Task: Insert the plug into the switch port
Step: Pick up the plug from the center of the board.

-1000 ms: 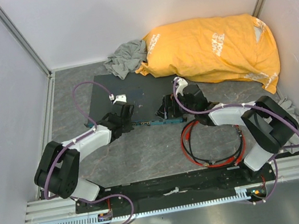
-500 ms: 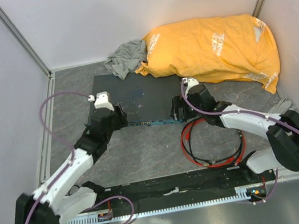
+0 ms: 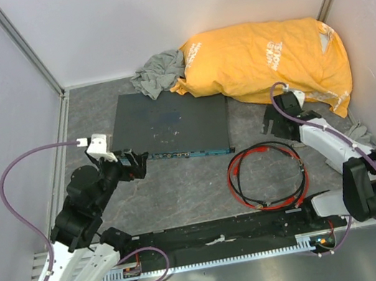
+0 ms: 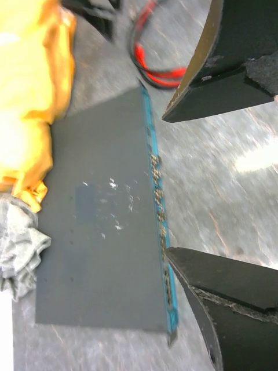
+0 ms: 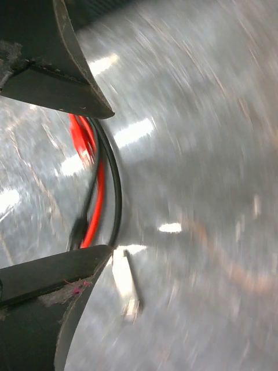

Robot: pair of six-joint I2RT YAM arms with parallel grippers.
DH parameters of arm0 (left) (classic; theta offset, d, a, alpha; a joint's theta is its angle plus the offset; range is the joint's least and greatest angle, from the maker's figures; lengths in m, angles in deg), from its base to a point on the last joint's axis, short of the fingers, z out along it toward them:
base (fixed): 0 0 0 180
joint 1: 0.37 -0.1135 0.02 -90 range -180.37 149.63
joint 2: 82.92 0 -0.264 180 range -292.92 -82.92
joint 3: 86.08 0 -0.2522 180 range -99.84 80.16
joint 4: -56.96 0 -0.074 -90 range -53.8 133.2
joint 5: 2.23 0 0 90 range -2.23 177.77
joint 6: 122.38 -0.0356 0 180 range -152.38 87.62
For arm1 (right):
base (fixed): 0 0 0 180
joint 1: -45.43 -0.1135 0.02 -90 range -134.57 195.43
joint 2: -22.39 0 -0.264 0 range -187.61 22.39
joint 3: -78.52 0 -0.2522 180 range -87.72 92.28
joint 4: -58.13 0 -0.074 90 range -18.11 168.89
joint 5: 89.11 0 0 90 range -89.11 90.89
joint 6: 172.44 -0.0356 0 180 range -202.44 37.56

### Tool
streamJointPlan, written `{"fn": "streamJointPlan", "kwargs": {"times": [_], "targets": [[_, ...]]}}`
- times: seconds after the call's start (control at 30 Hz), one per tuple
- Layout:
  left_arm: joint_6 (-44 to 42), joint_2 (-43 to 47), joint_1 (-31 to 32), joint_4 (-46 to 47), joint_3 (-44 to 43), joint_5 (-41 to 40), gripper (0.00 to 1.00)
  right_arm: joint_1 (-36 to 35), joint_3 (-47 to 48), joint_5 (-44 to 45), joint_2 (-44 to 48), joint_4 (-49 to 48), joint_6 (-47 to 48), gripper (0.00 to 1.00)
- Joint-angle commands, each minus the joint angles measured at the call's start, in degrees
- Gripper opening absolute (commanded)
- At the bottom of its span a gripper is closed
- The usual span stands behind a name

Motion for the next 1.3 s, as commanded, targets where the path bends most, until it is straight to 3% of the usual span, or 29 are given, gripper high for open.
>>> {"fn": "streamJointPlan", "kwargs": {"times": [0.0,0.13,0.43,0.83,1.03,1.17,1.27], "targets": [[-8.94,1.30,0.06,-5.17,2.43,0.49,0.93,5.70,2.91,5.84,-1.35,6.01,-6.84,0.95],[-8.42,4.46,-0.02,-2.87,3.93,1.73,0.88,12.63,3.79,3.83,-3.28,7.42,-8.53,0.89],[-8.24,9.30,0.15,-1.65,5.42,0.05,0.88,16.87,8.09,6.81,-8.82,11.11,-1.67,0.84],[-8.24,9.65,0.86,-1.73,5.51,0.32,0.87,17.22,8.27,-0.47,-14.62,8.73,0.71,0.78],[-8.33,9.48,0.86,-1.65,5.43,0.40,0.87,17.22,7.48,-3.90,-14.01,9.17,0.10,0.61],[-8.33,9.57,0.86,-1.73,5.43,0.67,0.87,17.22,7.04,-6.27,-14.01,9.09,-0.70,0.42],[-8.42,9.65,0.86,-1.82,5.51,0.84,0.87,17.22,6.60,-7.34,-14.27,8.21,-1.05,0.36]]}}
